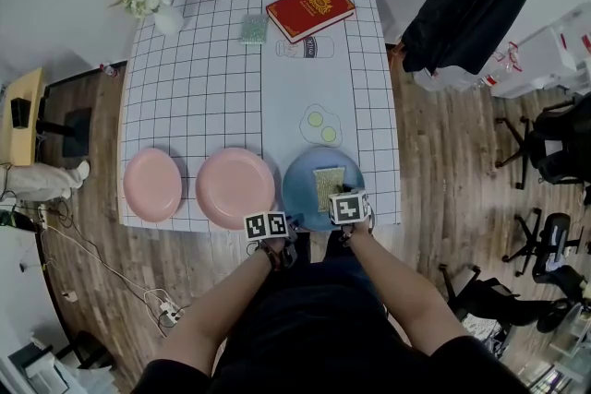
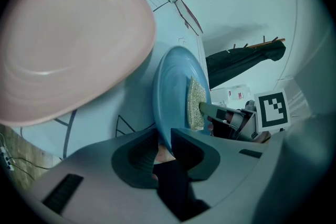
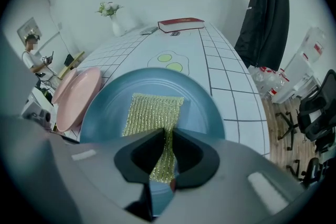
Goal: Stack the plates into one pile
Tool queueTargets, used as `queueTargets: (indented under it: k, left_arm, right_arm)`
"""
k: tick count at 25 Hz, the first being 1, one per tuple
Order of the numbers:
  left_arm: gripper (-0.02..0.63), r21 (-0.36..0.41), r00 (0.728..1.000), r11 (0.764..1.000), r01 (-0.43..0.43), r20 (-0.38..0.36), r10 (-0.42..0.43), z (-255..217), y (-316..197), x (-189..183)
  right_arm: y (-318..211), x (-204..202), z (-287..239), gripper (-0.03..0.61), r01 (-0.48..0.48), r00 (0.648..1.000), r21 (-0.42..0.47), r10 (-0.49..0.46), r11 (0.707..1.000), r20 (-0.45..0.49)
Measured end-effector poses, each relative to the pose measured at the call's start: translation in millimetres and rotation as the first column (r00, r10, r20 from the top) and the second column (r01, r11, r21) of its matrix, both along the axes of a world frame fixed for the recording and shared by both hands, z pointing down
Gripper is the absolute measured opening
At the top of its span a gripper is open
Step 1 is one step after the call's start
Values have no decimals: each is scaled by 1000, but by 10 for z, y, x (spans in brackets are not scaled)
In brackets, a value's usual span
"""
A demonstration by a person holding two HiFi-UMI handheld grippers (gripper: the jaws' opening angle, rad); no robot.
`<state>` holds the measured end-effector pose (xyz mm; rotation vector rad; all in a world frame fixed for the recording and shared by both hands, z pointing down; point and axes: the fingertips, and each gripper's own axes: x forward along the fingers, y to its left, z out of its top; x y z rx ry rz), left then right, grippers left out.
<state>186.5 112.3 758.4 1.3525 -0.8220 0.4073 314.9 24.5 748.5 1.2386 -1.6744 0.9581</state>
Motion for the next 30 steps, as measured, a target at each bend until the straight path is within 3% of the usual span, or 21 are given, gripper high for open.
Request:
queueTargets:
  k: [23, 30]
  left_arm:
    - [63, -2, 1000, 1000, -3, -12, 3, 4, 11, 7]
    - [63, -4, 1000, 1000, 1, -14, -1, 9, 19, 12]
  right_arm:
    - [-36, -782, -14, 58, 38, 983, -58, -27, 998, 180]
    - [49, -973, -27, 58, 50, 963, -84, -26, 995, 268]
